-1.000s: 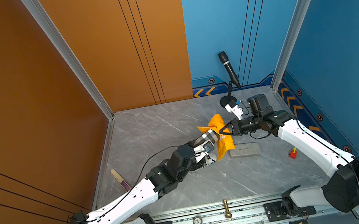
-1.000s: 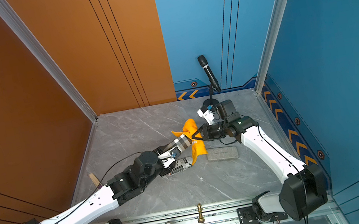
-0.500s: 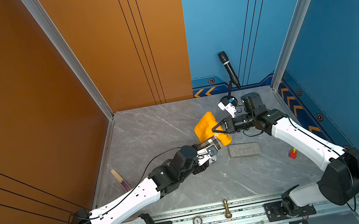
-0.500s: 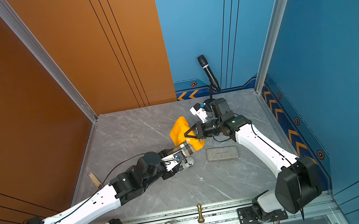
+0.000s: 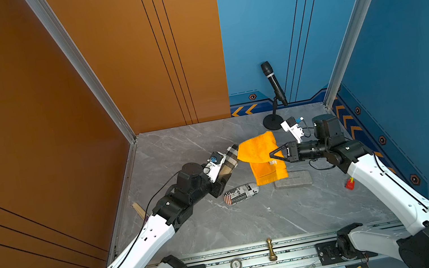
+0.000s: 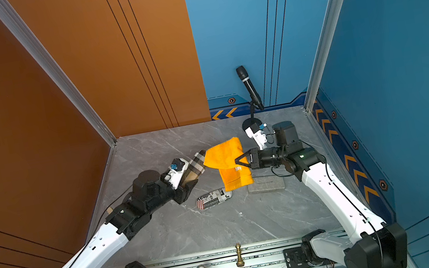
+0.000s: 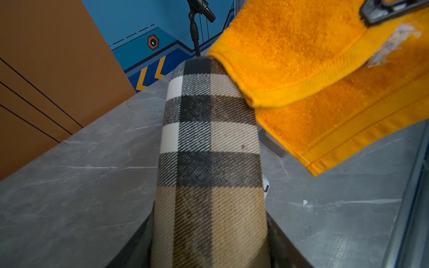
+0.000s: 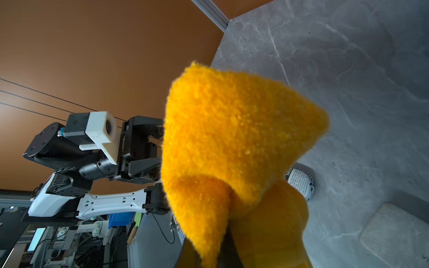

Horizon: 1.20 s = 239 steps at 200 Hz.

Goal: Wipe the eyeglass case
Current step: Wipe the dirt from the eyeglass case.

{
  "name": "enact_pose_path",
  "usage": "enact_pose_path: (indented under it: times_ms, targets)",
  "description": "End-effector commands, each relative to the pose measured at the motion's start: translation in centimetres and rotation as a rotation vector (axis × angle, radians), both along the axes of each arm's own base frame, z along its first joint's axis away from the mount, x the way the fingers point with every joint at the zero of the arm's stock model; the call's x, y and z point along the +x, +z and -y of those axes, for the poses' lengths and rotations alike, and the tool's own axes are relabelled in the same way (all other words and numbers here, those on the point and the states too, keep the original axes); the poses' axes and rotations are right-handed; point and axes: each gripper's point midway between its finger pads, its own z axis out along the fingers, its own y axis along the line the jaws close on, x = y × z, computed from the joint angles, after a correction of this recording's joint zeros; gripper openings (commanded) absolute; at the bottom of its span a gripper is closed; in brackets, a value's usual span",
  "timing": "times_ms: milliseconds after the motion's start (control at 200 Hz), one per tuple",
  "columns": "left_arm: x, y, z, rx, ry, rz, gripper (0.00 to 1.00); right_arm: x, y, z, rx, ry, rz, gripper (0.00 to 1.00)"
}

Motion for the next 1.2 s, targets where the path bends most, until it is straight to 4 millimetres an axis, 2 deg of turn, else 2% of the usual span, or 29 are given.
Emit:
enact_pose_path:
  times_ms: [0,105,245,385,466,516,666,801,896,951,1031,1131,1191]
  targets:
    - [-1.5,5.4,2.9,-0.381,-0.175,-0.169,0.41,0.9,2.5,0.6,0.008,-0.075,0.146,0.0]
    - [-1.9,8.0,4.4,-0.564,-0.288,-0.292,0.4,0.4,4.5,-0.1,0.023,-0.083,0.254,0.0]
    - [-2.3,10.6,5.3,-0.733,-0.361,-0.352,0.41,-2.1,6.9,-3.2,0.067,0.018,0.38,0.0]
    - [-2.7,12.4,5.9,-0.834,-0.424,-0.408,0.42,-5.3,7.1,-6.8,0.097,0.153,0.446,0.0]
    - [-3.2,13.2,6.2,-0.883,-0.456,-0.42,0.42,-5.5,6.8,-8.3,0.092,0.188,0.458,0.0]
    - [-3.5,13.2,6.6,-0.884,-0.474,-0.442,0.42,-4.8,6.8,-8.9,0.101,0.186,0.458,0.0]
    - [-4.5,11.6,7.6,-0.875,-0.484,-0.509,0.42,-2.5,9.4,-8.7,0.13,0.142,0.5,0.0]
    - [-4.4,10.0,7.4,-0.866,-0.44,-0.539,0.41,-0.7,12.2,-6.5,0.139,0.078,0.533,0.0]
    - [-4.3,9.4,7.5,-0.861,-0.431,-0.556,0.41,-0.1,13.0,-5.3,0.127,0.051,0.541,0.0]
    - [-4.2,9.3,7.6,-0.859,-0.43,-0.559,0.41,-0.2,12.9,-5.2,0.11,0.056,0.538,0.0]
    - [-4.1,9.5,7.7,-0.857,-0.435,-0.55,0.41,-0.6,11.6,-5.9,0.099,0.079,0.509,0.0]
    - [-3.9,10.3,7.7,-0.866,-0.442,-0.544,0.4,-1.6,8.5,-7.6,0.08,0.125,0.44,0.0]
    - [-3.9,11.0,7.5,-0.875,-0.452,-0.537,0.41,-2.7,7.3,-8.7,0.096,0.162,0.42,0.0]
